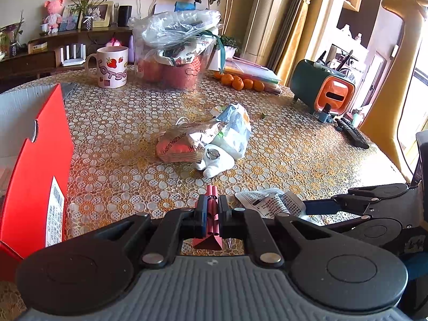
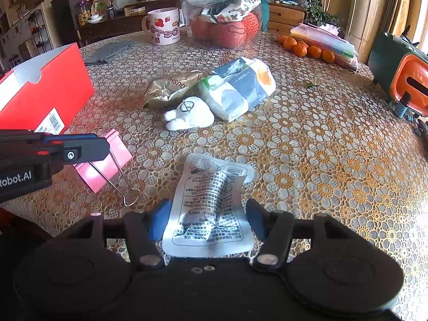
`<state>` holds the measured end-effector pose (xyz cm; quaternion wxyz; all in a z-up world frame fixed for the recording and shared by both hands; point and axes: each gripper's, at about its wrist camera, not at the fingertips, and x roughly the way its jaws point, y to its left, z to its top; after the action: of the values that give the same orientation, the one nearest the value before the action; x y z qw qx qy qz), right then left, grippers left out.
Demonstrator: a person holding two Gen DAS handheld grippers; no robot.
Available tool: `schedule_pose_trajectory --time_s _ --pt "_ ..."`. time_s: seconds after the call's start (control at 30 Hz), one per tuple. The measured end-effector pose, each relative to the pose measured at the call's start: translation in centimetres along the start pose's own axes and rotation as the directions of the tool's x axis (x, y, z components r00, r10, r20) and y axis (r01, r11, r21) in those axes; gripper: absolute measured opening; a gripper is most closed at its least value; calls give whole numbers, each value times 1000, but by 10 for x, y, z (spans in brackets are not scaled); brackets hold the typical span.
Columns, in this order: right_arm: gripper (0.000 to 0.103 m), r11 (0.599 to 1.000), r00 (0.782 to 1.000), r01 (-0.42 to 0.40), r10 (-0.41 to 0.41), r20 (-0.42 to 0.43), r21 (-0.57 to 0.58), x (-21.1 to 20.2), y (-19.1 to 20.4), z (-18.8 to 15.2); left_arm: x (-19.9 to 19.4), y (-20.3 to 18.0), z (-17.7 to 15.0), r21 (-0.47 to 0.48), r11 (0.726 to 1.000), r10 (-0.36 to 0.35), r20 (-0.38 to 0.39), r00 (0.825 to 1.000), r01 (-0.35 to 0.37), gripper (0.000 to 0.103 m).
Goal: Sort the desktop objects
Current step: 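Carry the pink clip and white packet with both tools over the red box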
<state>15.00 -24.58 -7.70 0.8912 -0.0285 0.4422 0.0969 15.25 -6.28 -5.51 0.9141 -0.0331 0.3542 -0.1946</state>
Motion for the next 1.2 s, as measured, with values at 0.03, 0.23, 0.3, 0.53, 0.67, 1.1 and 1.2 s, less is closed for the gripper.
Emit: schedule_pose_trajectory --time_s 0.03,0.23,0.3,0.53,0.67,1.1,1.2 --pt "61 1000 1000 -2 2 5 1 -2 0 1 -1 0 1 0 1000 -1 2 1000 1 7" --pt "61 1000 1000 -18 17 22 11 -16 -1 7 -9 1 9 -6 1000 -9 9 1000 9 7" --pt "61 1000 999 -23 23 28 14 -21 -2 10 -14 3 14 -11 1000 -11 14 1000 11 7" --pt "54 998 997 -53 52 52 24 -39 -1 23 -30 7 30 1 1000 -10 41 999 10 7" --pt "22 999 997 -41 40 66 15 -43 1 29 -39 11 40 3 1000 -12 55 998 12 7" --pt "46 995 995 -97 97 14 -1 -38 -3 30 -48 24 46 -12 1000 3 72 997 -2 7" --pt "55 993 993 -116 116 -8 -36 -33 3 22 -46 24 44 -16 1000 3 65 998 -2 7"
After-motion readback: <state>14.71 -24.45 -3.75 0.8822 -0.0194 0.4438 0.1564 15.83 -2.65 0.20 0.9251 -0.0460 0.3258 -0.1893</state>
